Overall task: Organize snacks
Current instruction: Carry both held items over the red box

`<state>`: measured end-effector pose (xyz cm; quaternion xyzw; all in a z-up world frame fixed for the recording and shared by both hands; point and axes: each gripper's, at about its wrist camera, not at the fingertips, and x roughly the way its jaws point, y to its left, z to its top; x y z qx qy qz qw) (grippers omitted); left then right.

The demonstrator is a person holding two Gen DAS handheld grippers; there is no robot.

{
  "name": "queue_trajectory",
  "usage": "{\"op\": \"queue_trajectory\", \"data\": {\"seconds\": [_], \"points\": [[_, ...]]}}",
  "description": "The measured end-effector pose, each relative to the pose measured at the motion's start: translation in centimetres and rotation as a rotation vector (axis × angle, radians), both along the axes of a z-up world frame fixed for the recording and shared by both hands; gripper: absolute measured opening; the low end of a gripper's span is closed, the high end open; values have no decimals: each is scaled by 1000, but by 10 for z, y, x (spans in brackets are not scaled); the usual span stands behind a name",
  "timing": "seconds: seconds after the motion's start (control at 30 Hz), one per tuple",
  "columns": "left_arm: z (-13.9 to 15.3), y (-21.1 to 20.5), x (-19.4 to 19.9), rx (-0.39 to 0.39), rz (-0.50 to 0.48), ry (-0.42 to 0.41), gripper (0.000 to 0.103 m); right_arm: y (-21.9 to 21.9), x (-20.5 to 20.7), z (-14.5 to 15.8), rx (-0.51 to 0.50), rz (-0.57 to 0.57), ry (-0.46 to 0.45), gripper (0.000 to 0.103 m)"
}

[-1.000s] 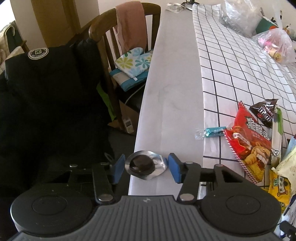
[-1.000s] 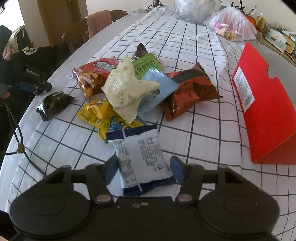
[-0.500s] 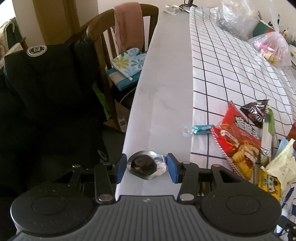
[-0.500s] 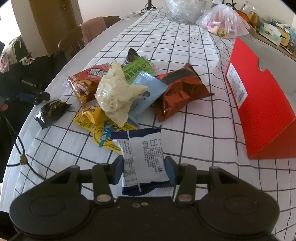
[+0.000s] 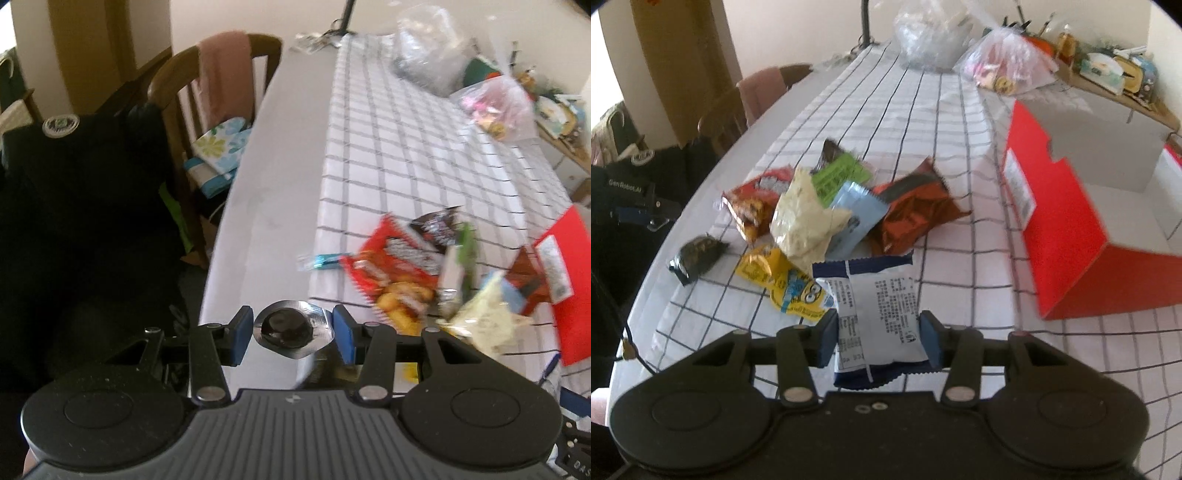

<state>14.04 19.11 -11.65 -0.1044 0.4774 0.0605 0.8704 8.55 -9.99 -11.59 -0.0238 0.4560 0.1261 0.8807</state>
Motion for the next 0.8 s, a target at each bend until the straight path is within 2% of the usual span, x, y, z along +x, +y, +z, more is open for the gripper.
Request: {"op": "queue_trajectory", "data": {"seconds": [0.27,0.57,0.6,0.67,0.8], "points": [[41,-50,-6,-6,-96,-55,46,-36,0,46,13,-39,-82,45],[81,-128,-7,6,-143,-122,46,-100,13,82,41,-31,-149,44],[84,-137,-7,3,-147,-124,46,-109,15,85,43,-26,-156,40],[90,-160,-6,-2,-157,-128,46,-125,19,90,48,-19,-166,23],[91,-202,-2,10,-175,-131,46,-150,31,85,20,16,-153,24]]}}
